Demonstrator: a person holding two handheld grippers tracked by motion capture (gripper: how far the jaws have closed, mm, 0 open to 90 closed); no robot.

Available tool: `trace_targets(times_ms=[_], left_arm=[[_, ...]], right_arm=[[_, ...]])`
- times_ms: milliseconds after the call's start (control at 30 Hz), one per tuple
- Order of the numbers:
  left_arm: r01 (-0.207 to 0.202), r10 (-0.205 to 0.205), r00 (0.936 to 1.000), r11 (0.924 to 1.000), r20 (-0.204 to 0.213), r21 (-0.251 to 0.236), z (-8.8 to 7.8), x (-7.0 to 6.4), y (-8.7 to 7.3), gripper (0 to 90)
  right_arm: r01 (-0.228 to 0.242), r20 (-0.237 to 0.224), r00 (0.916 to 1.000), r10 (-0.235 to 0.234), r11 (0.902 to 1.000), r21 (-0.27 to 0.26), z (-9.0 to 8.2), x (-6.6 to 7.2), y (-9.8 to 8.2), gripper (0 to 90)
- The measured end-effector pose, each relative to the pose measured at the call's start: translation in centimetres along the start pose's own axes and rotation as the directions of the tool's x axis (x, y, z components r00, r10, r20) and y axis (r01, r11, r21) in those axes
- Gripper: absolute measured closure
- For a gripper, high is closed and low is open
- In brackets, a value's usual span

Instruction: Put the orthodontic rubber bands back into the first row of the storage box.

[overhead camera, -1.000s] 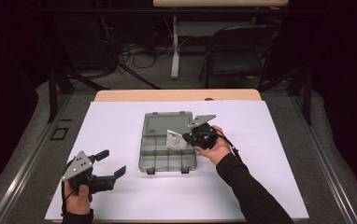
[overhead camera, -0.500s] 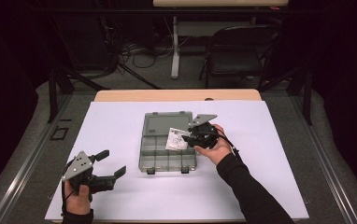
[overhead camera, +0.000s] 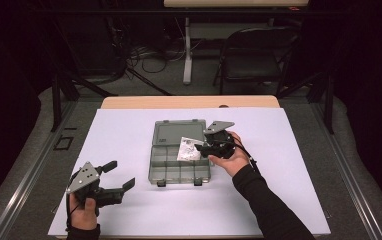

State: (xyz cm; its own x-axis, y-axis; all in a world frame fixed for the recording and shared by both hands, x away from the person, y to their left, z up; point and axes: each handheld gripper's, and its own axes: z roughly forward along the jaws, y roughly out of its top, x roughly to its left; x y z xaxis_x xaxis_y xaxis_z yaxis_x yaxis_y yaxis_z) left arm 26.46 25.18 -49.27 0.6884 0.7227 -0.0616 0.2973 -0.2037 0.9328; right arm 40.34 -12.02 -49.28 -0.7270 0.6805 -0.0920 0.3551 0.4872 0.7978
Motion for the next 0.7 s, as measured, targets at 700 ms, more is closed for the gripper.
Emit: trace_targets(times_ms=[700], left_arm=[[0.006, -0.006, 1.0000, 1.0000, -0.001, -0.003, 0.0, 0.0, 0.0, 12.7]], right_arm=[[-0.050, -0.004, 0.9988, 0.050, 0.9969, -0.060, -1.6, 0.6, 0.4, 34.2]])
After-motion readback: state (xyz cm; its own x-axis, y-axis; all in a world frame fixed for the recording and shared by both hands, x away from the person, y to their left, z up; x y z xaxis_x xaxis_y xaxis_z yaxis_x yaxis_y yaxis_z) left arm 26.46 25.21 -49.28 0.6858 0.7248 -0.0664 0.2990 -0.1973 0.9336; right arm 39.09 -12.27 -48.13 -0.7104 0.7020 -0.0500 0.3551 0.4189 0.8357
